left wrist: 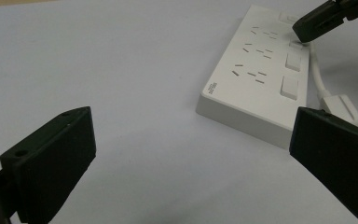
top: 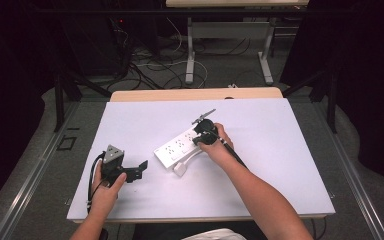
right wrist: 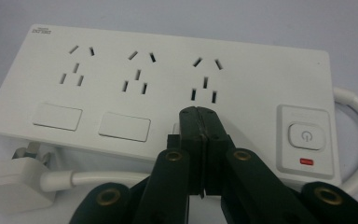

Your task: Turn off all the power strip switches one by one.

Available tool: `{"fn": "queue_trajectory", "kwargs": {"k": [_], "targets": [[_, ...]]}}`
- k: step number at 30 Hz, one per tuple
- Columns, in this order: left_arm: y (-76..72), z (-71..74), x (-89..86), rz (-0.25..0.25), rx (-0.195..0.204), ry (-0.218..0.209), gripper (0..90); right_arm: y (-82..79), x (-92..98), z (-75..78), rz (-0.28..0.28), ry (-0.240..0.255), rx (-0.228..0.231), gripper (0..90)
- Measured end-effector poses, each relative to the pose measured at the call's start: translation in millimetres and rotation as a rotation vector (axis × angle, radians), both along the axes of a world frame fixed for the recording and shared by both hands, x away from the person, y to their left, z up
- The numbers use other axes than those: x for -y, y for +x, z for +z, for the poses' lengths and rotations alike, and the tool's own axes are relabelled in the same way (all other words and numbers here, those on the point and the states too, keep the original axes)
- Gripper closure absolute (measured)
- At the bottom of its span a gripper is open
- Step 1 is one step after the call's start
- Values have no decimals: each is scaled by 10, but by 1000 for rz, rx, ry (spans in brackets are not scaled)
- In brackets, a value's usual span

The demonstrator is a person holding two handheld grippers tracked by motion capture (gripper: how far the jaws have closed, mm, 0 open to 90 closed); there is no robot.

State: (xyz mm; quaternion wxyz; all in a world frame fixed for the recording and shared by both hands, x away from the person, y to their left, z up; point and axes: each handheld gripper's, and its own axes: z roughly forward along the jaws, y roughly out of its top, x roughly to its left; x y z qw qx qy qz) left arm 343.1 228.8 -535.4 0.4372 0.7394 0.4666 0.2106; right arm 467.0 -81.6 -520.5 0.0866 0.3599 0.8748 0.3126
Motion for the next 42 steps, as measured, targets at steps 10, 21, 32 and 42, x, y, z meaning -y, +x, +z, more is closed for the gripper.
{"fn": "queue_trajectory", "kwargs": {"k": [10,21,32,42], "targets": [[0,0,-2,0,1,0,3,-29,-51,-6,12,6,-3,900],[-1,2,1,-1,1,1,3,-57,-115,-33,34,1,-19,900],[-1,2,-4,-1,2,0,3,-63,-151,-10,13,-32,53,877],[-1,3,0,-2,0,4,3,-42,-131,-30,-7,-16,46,867]]}}
